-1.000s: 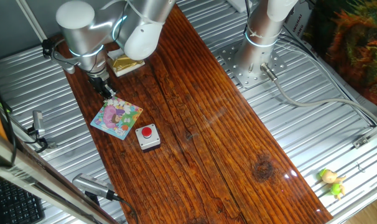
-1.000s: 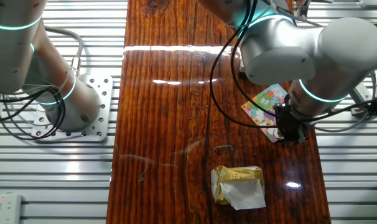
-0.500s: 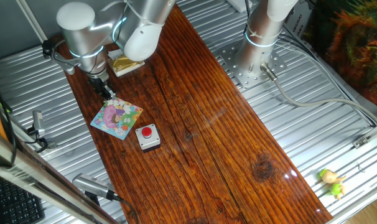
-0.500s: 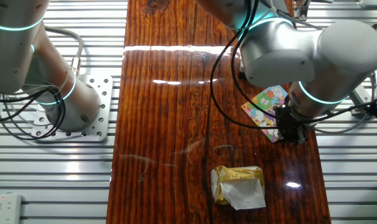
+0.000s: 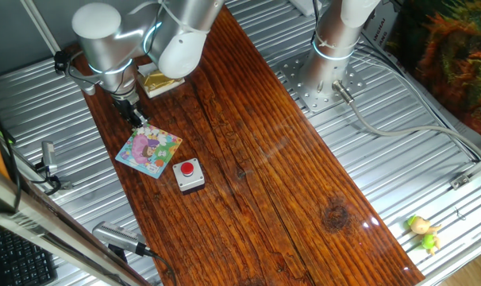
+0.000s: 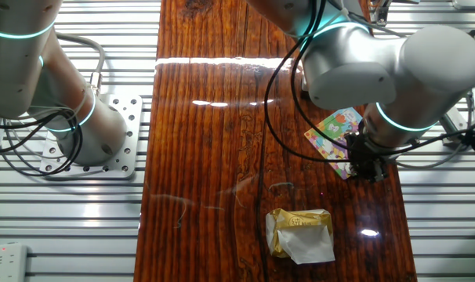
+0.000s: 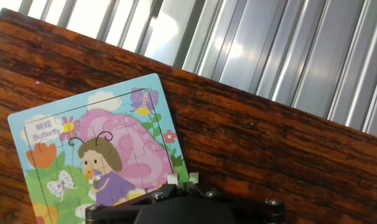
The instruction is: Assemble one piece of a puzzle
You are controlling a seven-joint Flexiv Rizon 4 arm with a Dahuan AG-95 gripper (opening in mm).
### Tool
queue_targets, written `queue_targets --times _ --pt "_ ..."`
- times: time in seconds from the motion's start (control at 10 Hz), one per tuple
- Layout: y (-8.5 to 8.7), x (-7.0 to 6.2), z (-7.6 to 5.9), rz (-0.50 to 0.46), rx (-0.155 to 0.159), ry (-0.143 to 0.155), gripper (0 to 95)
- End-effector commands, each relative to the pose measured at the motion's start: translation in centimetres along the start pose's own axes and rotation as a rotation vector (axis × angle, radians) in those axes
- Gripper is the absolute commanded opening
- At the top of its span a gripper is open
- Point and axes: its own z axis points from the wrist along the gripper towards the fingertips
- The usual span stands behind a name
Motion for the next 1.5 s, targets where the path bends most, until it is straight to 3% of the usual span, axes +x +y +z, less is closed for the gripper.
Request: queue_targets --times 0.1,0.9,1.2,1.5 --pt "-0.04 -0.01 0.01 0.002 0.001 0.001 0.0" --pt "-0.04 -0.01 0.00 0.021 0.012 0.003 0.0" --pt "-0.04 -0.01 -0.03 0.008 0.015 -0.003 57.0" --pt "-0.03 -0.01 -0.08 0.002 0.014 -0.008 57.0"
